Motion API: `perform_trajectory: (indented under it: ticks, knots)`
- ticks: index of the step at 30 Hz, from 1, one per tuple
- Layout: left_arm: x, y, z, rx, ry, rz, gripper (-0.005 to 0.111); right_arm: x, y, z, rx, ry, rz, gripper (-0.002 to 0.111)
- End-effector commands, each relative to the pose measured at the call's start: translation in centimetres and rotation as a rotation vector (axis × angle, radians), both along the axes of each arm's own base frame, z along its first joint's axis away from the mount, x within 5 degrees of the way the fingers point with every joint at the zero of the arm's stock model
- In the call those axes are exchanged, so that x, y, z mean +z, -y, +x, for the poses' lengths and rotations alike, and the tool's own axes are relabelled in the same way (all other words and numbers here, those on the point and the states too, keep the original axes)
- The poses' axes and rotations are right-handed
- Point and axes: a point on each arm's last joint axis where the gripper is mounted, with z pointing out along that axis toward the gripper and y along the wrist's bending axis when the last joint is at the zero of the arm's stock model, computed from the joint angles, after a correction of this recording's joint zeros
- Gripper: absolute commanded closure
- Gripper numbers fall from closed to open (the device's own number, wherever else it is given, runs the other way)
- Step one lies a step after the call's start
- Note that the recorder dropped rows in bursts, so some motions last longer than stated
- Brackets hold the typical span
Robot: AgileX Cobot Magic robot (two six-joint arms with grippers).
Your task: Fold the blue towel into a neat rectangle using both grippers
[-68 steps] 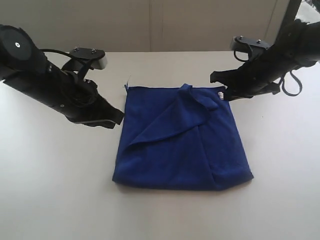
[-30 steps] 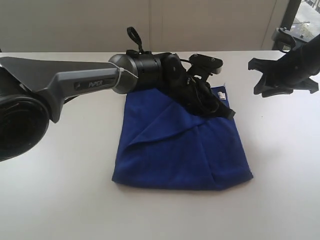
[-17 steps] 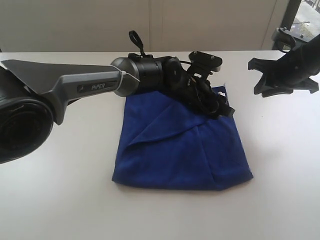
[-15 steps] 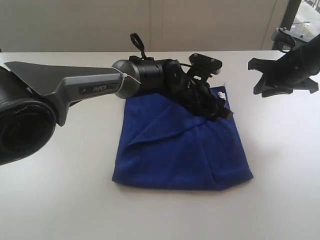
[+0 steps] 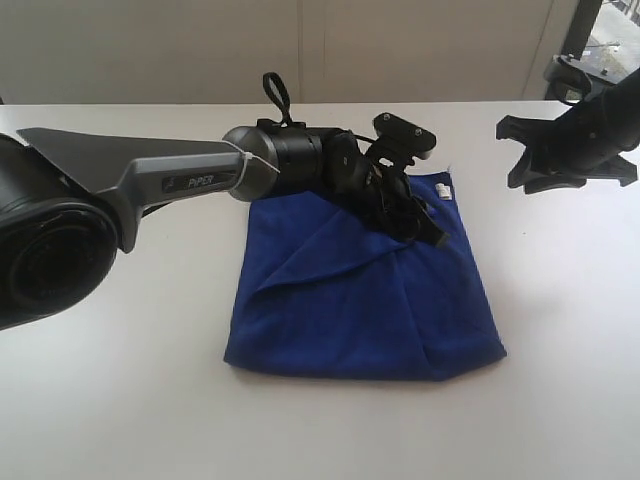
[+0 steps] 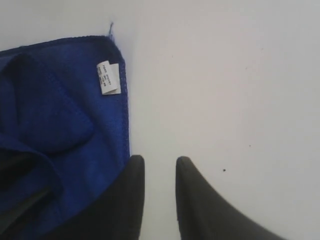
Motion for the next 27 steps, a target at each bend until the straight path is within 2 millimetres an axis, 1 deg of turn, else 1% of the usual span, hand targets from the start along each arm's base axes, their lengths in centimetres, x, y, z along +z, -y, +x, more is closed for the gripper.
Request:
perform_trajectory:
  ticks: [1,2,6,7,8,13,15,17,20,24,25,27]
  knots:
    - [0.3,-0.1,0.1,-0.006,0.007,0.01,0.071,0.1,0.3,-0.1,-0.003,0.008,-0.009,0.086]
    - [0.3,-0.1,0.1,-0.006,0.007,0.01,0.076,0.1,0.3,-0.1,-0.003,0.008,-0.009,0.086]
    - [0.4,-0.1,0.1,-0.004,0.014,0.004,0.104,0.1,0.3,-0.1,-0.004,0.01,-0.01,0.086]
    - [0.8,0.0,0.2,-0.005,0.019,-0.001,0.107,0.1,0.3,-0.1,-0.004,0.01,-0.01,0.086]
    - [1.3,0.0,0.2,-0.005,0.027,-0.009,0.107,0.1,0.3,-0.1,-0.003,0.008,-0.009,0.086]
    - [5.1,0.1,-0.2,-0.042,0.034,-0.02,0.107,0.1,0.3,-0.1,-0.003,0.008,-0.009,0.086]
    - [5.9,-0.2,-0.3,-0.082,0.048,0.044,0.107,0.1,0.3,-0.1,-0.003,0.008,-0.009,0.086]
    - [6.3,-0.3,-0.6,-0.141,0.088,0.169,0.107,0.1,0.3,-0.1,0.004,0.01,-0.012,0.086]
    - [5.7,0.0,-1.1,-0.189,0.114,0.29,0.107,0.1,0.3,-0.1,0.015,0.014,-0.018,0.086]
    - [4.4,1.0,-1.9,-0.219,0.105,0.312,0.107,0.1,0.3,-0.1,0.017,0.01,-0.016,0.086]
    - [3.5,1.4,-2.2,-0.233,0.105,0.329,0.107,0.1,0.2,-0.1,0.018,0.009,-0.016,0.086]
    - [2.8,1.9,-2.3,-0.242,0.12,0.334,0.107,0.1,0.2,-0.1,0.02,0.009,-0.016,0.086]
